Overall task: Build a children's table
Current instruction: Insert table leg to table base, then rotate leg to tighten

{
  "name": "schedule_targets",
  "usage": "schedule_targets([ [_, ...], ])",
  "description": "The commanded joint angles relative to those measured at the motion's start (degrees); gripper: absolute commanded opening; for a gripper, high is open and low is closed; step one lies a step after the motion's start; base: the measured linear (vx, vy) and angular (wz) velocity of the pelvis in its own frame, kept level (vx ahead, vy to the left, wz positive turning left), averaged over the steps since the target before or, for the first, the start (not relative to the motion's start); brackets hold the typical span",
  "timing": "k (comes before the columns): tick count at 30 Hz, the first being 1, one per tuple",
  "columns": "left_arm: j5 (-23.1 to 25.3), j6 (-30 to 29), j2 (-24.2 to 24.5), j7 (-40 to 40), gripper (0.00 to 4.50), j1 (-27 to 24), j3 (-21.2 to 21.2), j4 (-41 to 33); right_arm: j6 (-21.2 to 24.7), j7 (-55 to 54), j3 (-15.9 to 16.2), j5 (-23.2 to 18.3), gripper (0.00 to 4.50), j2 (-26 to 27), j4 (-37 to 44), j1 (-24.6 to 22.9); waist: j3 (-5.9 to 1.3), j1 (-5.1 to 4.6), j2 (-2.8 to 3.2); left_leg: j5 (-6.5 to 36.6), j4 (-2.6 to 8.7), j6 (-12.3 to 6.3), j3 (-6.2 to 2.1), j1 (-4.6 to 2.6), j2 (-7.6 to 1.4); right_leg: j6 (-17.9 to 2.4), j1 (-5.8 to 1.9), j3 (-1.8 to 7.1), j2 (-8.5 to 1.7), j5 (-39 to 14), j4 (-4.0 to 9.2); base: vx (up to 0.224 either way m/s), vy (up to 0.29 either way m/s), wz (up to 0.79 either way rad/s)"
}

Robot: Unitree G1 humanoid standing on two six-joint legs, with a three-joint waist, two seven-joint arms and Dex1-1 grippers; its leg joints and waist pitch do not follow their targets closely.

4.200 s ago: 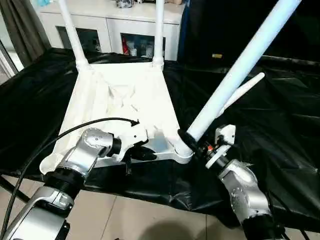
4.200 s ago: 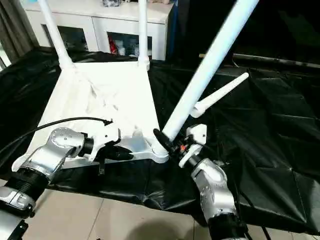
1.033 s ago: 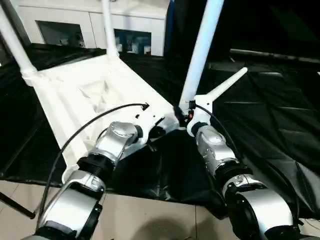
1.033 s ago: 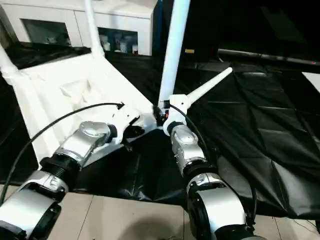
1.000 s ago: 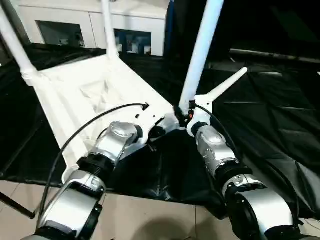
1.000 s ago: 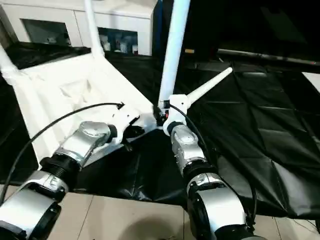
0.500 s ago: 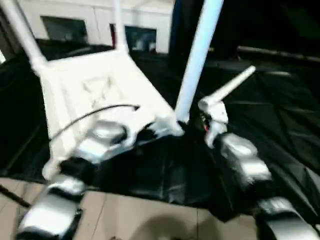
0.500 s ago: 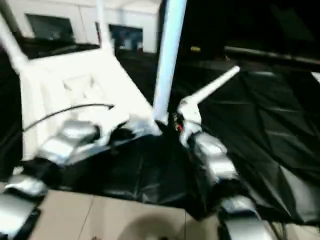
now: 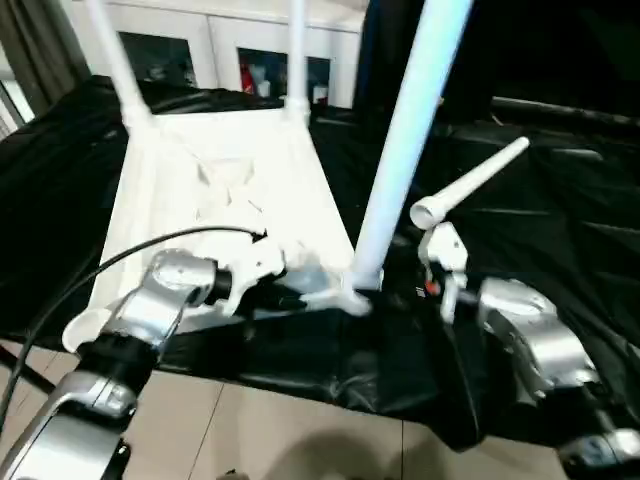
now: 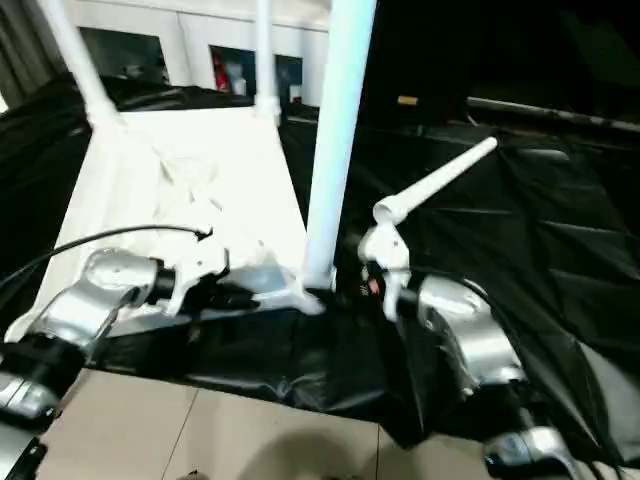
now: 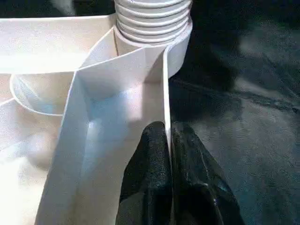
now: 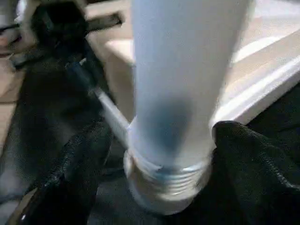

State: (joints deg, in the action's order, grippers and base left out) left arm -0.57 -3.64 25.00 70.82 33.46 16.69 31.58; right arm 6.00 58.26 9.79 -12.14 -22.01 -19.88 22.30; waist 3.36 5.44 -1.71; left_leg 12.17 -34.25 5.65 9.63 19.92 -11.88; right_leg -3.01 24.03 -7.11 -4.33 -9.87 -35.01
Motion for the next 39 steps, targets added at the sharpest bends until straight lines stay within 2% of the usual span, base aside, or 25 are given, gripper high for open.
schedule_targets([
  [1,-4.4,1.2,-1.4,2.4,0.00,0.3,-0.6,-3.9,0.6,1.1,1.3,1.0,3.90,-0.6,1.8,0.1,-4.17,-0.09,0.16,4.1,3.72,-4.45,-0.06,0.30,-1.67,-9.5,-4.50,4.09,-4.40,-9.2,3.82,0.000,0.000,0.00],
  [8,-4.3,0.8,-1.4,3.2,0.00,0.1,-0.4,-4.5,0.0,0.1,2.0,2.3,3.90,0.1,-0.1,1.2,-4.24,-0.07,0.31,3.9,3.68,-4.02,-0.07,0.29,-1.57,-8.8,-4.46,4.06,-4.35,-10.2,3.92,0.000,0.000,0.00],
  [11,-3.9,0.5,-1.3,3.2,0.00,-0.2,-0.4,-4.9,0.3,-0.2,2.0,2.0,3.54,0.8,-0.4,1.5,-4.34,-0.10,0.27,3.2,3.64,-4.12,-0.11,0.34,-1.59,-9.4,-4.56,4.05,-4.32,-8.2,3.57,0.000,0.000,0.00],
  [13,-3.7,0.4,-1.3,3.2,0.00,-0.2,-0.5,-5.0,0.4,-0.2,2.0,2.0,3.50,1.0,-0.5,1.5,-4.37,-0.08,0.36,2.9,3.61,-4.18,-0.12,0.29,-1.64,-9.8,-4.56,4.06,-4.37,-7.5,3.48,0.000,0.000,0.00],
  [14,-3.7,0.4,-1.3,3.2,0.00,-0.3,-0.5,-5.1,0.4,-0.1,2.1,2.0,3.20,1.1,-0.5,1.5,-4.34,-0.07,0.31,2.9,3.62,-4.22,-0.11,0.30,-1.64,-9.8,-4.55,4.06,-4.34,-7.4,3.50,0.000,0.000,0.00],
  [17,-3.6,0.2,-1.2,3.2,0.00,-0.4,-0.6,-5.3,0.5,0.0,2.0,2.0,3.10,1.3,-0.4,1.3,-4.35,-0.05,0.31,3.1,3.61,-4.22,-0.11,0.28,-1.61,-9.7,-4.58,4.06,-4.35,-7.7,3.53,0.000,0.000,0.00],
  [19,-3.5,0.0,-1.1,3.2,0.00,-0.7,-0.7,-5.6,0.4,0.1,2.1,2.0,2.83,1.4,-0.7,1.2,-4.31,-0.03,0.27,3.1,3.59,-4.21,-0.07,0.32,-1.56,-9.6,-4.59,4.08,-4.35,-8.0,3.54,0.000,0.000,0.00],
  [29,-3.1,-0.2,-1.0,2.5,0.00,-1.1,-1.0,-5.5,-0.2,-0.1,2.5,2.5,2.72,1.8,-2.0,1.5,-4.43,-0.11,0.14,2.3,3.45,-4.56,-0.07,0.39,-1.52,-9.7,-4.66,4.06,-4.32,-7.1,3.32,0.000,0.000,0.00],
  [31,-2.4,-0.3,-1.7,0.0,0.00,-0.9,-1.3,-4.9,0.3,-2.1,2.1,2.8,2.72,2.7,-3.3,1.2,-4.36,-0.15,0.09,2.5,3.47,-4.51,-0.04,0.39,-1.52,-9.8,-4.60,4.09,-4.36,-7.6,3.39,0.000,0.000,0.00],
  [32,-1.4,-1.0,-2.5,-2.6,0.00,-0.4,-1.6,-3.9,0.6,-5.1,1.3,3.3,2.72,3.7,-4.6,1.1,-4.34,-0.25,-0.02,2.8,3.47,-4.19,-0.03,0.43,-1.54,-9.5,-4.58,4.06,-4.37,-8.6,3.45,0.000,0.000,0.00],
  [33,-0.4,-1.4,-3.9,-6.5,0.00,0.6,-2.2,-2.0,1.4,-9.3,0.4,3.9,2.72,5.2,-6.1,1.0,-4.06,-0.30,0.12,3.8,3.62,-3.67,-0.03,0.33,-1.51,-9.0,-4.38,4.00,-4.37,-11.1,3.92,0.000,0.000,0.00],
  [34,0.9,-2.9,-5.7,-10.9,0.00,2.0,-2.5,0.1,2.5,-15.3,-1.0,4.4,2.72,7.7,-7.8,0.9,-3.83,-0.42,-0.16,5.4,3.65,-2.66,0.08,0.01,-1.35,-7.9,-4.18,3.85,-4.26,-15.1,4.53,0.000,0.000,0.00],
  [35,1.5,-3.5,-6.5,-12.8,0.00,2.6,-2.6,1.0,2.9,-17.9,-1.6,4.5,2.72,9.0,-8.4,0.9,-3.83,-0.42,-0.16,5.4,3.65,-2.66,0.08,0.01,-1.35,-7.9,-4.18,3.85,-4.26,-15.1,4.53,0.000,0.000,0.00],
  [36,2.5,-5.5,-9.0,-17.9,0.00,4.3,-2.9,3.4,4.1,-25.2,-3.1,4.8,2.72,12.7,-9.9,1.3,-3.66,-0.59,0.16,7.7,3.87,-1.25,-0.07,-0.22,-1.16,-5.7,-4.15,3.73,-4.48,-22.1,5.23,0.000,0.000,0.00],
  [38,3.0,-6.6,-11.1,-21.6,0.00,5.5,-3.2,5.0,4.4,-30.3,-4.0,5.1,2.72,15.3,-11.3,1.9,-3.48,-0.59,0.03,9.2,3.89,-0.69,-0.08,-0.67,-0.96,-4.0,-3.90,3.55,-4.47,-26.4,6.05,0.000,0.000,0.00],
  [39,3.3,-7.2,-12.3,-23.8,0.00,6.2,-3.4,5.9,4.4,-33.2,-4.6,5.3,2.72,16.8,-12.2,2.4,-3.59,-0.63,0.12,9.8,3.87,-0.52,-0.16,-0.84,-0.83,-2.4,-3.84,3.48,-4.55,-29.0,6.53,0.000,0.000,0.00],
])
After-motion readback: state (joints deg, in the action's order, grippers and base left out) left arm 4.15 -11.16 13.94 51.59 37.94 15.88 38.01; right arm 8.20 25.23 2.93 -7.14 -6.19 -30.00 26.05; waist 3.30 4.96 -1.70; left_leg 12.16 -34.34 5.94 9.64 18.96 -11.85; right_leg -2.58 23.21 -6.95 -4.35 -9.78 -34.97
